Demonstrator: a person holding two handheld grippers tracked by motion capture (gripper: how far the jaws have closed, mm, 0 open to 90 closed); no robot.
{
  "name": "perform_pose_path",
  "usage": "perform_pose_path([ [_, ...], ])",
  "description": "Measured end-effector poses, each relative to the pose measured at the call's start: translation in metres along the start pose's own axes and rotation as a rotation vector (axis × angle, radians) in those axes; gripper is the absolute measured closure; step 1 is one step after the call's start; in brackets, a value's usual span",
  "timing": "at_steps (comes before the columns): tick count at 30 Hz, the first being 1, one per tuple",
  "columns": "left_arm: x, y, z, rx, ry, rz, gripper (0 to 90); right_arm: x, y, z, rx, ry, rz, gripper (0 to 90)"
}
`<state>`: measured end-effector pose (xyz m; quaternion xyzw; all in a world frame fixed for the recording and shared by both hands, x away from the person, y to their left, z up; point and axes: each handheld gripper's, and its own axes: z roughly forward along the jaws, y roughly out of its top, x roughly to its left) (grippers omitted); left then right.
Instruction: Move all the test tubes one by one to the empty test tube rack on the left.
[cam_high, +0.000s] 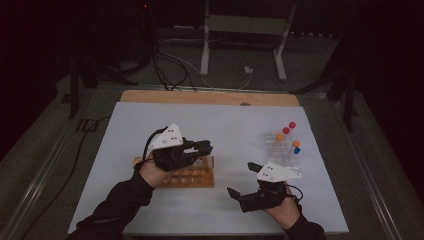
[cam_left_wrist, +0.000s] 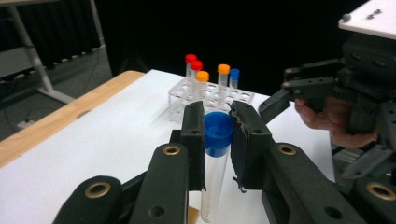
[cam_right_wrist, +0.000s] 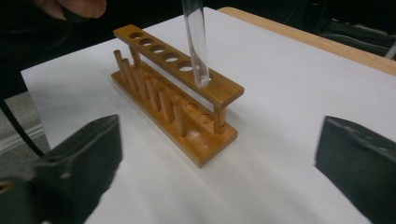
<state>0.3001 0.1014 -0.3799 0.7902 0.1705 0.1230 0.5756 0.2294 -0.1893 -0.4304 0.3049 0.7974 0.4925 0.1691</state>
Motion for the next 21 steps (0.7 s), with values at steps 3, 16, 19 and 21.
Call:
perform_pose_path([
  [3,0.005,0.002,-0.004,-0.001,0.021,-0.004,77.7,-0.001,0.000,-0.002,-0.003,-0.009,0.001,0.0],
  [16,0.022,-0.016,-0.003,0.036,0.072,-0.046,77.7,-0.008,-0.002,-0.002,-0.013,0.000,0.004,0.0],
  [19,0.024,-0.025,0.001,0.047,0.080,-0.056,77.7,-0.009,-0.003,-0.001,-0.008,-0.008,-0.005,0.0],
  [21,0.024,-0.030,0.003,0.055,0.082,-0.062,77.7,-0.009,-0.004,0.000,-0.003,-0.026,-0.015,0.0],
])
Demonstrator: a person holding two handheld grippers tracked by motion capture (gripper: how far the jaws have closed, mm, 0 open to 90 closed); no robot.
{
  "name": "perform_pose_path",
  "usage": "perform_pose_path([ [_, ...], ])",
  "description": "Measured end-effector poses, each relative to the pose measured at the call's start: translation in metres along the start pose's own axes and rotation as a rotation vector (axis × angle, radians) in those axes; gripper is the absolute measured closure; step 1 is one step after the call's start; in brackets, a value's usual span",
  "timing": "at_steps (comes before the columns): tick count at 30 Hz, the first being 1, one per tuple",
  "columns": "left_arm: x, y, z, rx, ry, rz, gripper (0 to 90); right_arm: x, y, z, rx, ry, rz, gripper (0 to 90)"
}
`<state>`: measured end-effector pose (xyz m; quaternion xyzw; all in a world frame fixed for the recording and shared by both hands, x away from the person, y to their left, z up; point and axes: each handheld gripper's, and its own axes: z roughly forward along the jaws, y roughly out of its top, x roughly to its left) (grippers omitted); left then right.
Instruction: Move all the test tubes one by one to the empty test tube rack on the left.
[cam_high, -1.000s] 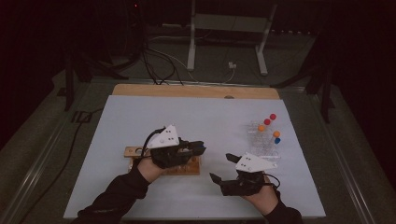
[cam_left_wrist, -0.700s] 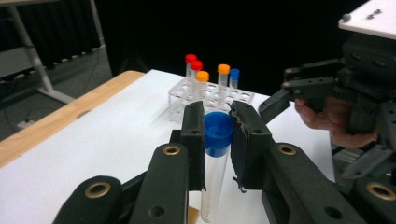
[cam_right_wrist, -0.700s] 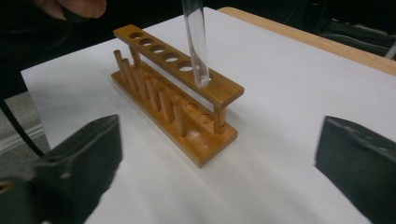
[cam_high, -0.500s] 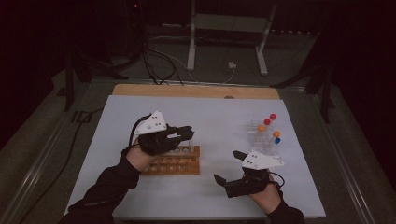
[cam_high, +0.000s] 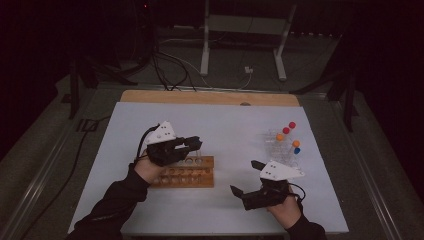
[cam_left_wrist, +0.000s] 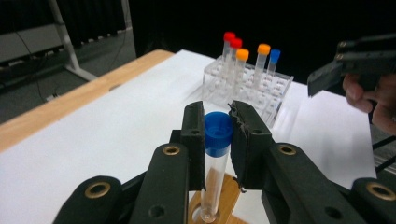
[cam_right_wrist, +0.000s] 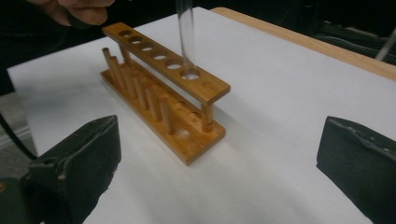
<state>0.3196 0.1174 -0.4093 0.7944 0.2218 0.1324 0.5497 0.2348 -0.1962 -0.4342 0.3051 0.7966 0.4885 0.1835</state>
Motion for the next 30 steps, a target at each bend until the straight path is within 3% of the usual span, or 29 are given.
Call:
perform_pose_path([
  [5,0.000,-0.013,0.005,0.014,-0.006,-0.023,77.7,0.001,-0.003,0.001,-0.001,-0.039,-0.010,0.0],
  [9,-0.001,-0.021,0.009,0.031,0.001,-0.034,77.7,0.000,-0.003,-0.001,-0.016,-0.032,0.006,0.0],
  [13,-0.002,-0.026,0.013,0.045,0.004,-0.035,77.7,0.000,-0.005,-0.001,-0.019,-0.012,-0.004,0.0],
  [19,-0.004,-0.033,0.018,0.061,0.009,-0.038,77.7,-0.004,-0.008,0.002,-0.025,0.069,0.020,0.0],
  [30,-0.006,-0.041,0.023,0.078,0.019,-0.031,77.6,-0.004,-0.009,0.003,0.004,0.057,0.015,0.0],
])
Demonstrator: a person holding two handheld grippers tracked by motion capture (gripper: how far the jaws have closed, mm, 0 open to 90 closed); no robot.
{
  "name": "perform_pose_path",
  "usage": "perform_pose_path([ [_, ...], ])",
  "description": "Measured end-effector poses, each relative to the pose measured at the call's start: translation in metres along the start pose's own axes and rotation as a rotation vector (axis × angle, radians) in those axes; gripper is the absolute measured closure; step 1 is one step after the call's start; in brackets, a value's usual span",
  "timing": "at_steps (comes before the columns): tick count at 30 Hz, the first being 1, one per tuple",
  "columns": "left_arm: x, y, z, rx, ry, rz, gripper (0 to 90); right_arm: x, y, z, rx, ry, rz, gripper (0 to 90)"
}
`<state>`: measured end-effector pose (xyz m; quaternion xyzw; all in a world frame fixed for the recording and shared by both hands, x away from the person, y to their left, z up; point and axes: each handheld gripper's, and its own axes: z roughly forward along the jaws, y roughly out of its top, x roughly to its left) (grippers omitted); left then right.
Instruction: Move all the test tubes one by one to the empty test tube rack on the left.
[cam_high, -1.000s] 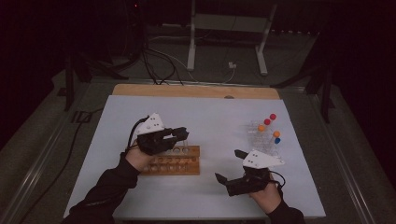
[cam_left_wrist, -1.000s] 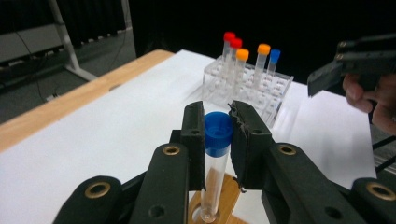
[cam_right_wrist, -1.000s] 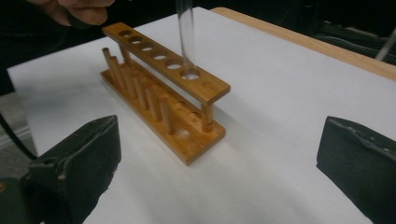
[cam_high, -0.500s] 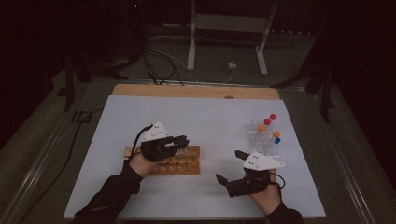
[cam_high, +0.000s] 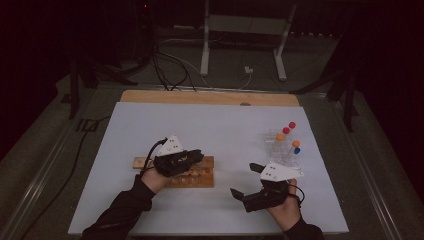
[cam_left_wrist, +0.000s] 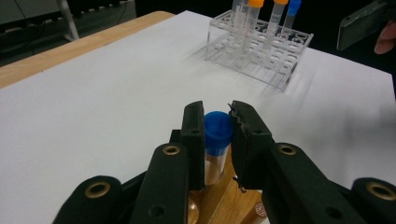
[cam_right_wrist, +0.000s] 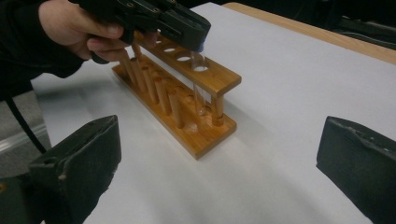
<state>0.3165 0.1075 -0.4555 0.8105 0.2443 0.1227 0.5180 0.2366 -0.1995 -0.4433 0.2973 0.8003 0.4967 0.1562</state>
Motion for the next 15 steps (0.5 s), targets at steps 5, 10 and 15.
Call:
perform_pose_path([
  [5,-0.001,-0.001,-0.001,0.008,0.006,0.006,77.4,-0.001,0.002,-0.001,0.016,0.011,0.020,0.0],
  [10,0.000,0.001,-0.001,0.023,-0.005,0.007,77.1,-0.002,0.008,-0.012,-0.044,0.008,0.022,0.0],
  [15,0.000,0.003,-0.006,0.005,-0.032,0.005,61.2,-0.011,0.018,-0.033,-0.114,-0.054,0.028,0.0],
])
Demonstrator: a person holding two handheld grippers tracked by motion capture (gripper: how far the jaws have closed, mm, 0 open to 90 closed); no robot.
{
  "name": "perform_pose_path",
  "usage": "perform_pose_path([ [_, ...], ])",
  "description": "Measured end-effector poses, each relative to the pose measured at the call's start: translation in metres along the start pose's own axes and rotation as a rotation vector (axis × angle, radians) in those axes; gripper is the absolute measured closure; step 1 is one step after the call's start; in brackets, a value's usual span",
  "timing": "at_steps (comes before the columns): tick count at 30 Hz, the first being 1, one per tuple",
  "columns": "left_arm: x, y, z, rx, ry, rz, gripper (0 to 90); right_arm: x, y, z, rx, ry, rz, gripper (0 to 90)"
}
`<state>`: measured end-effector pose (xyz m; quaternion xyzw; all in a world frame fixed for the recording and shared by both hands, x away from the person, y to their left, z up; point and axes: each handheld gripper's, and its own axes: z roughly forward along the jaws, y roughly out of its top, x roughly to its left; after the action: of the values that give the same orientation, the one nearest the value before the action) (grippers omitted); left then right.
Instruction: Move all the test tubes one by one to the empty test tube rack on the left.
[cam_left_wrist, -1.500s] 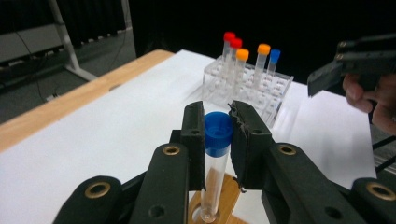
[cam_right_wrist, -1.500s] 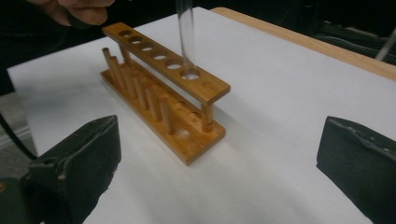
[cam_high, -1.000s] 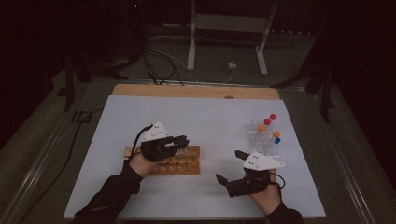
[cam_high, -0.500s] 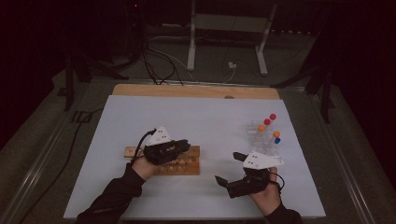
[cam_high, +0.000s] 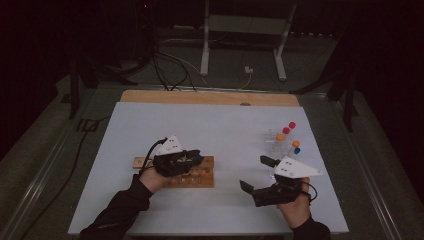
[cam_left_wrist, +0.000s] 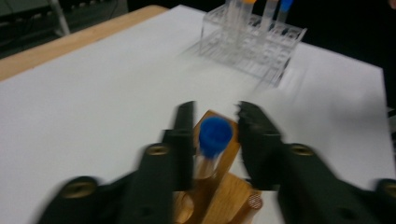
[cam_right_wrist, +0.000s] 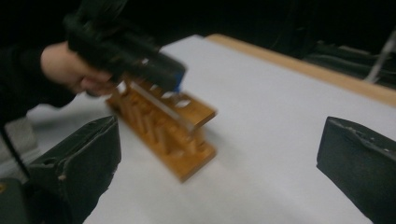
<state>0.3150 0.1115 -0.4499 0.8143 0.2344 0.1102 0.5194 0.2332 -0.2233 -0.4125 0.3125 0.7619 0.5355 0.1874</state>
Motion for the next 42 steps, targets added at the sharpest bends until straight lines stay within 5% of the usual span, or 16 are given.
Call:
perform_pose_path([
  [2,-0.001,0.002,-0.005,-0.020,-0.028,-0.003,53.7,-0.009,0.005,-0.009,-0.017,-0.040,0.003,0.0],
  [4,-0.005,0.004,-0.010,-0.025,-0.008,0.005,36.2,-0.020,0.007,-0.018,-0.018,-0.077,0.020,0.0],
  [8,-0.010,0.006,-0.022,-0.041,-0.019,-0.002,17.1,-0.043,0.009,-0.031,-0.008,-0.178,0.089,0.0],
  [14,-0.017,0.002,-0.038,-0.050,-0.050,-0.020,2.6,-0.072,0.003,-0.043,0.014,-0.327,0.157,0.0],
  [25,-0.029,-0.021,-0.066,-0.069,-0.023,-0.036,2.2,-0.096,-0.023,-0.042,0.133,-0.480,0.195,6.0],
  [36,-0.029,-0.036,-0.076,-0.055,0.007,-0.060,2.2,-0.106,-0.046,-0.034,0.241,-0.509,0.272,24.1],
  [42,-0.028,-0.038,-0.075,-0.056,0.007,-0.066,2.2,-0.113,-0.051,-0.028,0.273,-0.510,0.298,45.9],
])
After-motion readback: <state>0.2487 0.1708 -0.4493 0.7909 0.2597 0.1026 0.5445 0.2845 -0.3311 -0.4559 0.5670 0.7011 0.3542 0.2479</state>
